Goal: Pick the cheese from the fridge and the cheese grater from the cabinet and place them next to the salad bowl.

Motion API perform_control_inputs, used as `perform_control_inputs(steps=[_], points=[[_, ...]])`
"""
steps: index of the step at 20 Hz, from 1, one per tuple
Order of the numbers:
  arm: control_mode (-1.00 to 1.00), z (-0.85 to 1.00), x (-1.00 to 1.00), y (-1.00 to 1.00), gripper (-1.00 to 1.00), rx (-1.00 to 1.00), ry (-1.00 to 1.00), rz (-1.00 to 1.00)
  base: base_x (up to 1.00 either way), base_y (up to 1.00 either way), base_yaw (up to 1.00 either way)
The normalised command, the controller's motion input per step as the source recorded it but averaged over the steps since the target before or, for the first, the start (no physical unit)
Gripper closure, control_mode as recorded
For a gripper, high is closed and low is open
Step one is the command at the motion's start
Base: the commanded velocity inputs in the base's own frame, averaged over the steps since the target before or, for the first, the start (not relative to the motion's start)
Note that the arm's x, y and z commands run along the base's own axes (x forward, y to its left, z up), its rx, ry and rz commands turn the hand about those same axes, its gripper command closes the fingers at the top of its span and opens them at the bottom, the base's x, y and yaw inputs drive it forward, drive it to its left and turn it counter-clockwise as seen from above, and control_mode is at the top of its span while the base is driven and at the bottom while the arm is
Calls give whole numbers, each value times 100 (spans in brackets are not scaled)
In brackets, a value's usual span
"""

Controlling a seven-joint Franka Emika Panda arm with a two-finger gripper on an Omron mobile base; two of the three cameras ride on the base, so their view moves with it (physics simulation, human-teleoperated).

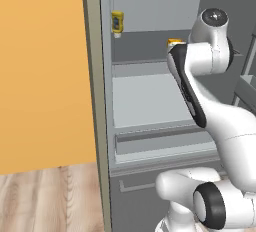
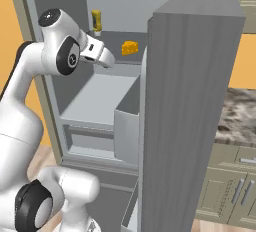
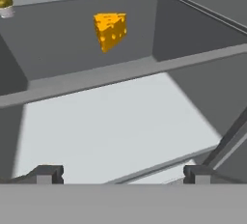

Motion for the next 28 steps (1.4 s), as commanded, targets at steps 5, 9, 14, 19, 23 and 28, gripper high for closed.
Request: perform_control_inputs(steps=[5,9,14,19,23,28], points=[[-100,0,21,-19,-100,2,-6,0,0,0,0],[-100,0,36,-9,-100,0,0,0,0,0,0],[-100,0,58,-15,-100,0,0,0,0,0,0],[-100,0,63,-30,-100,0,0,0,0,0,0],[-100,0,72,-16,-100,0,0,0,0,0,0],[-100,0,71,1,-100,0,0,0,0,0,0]])
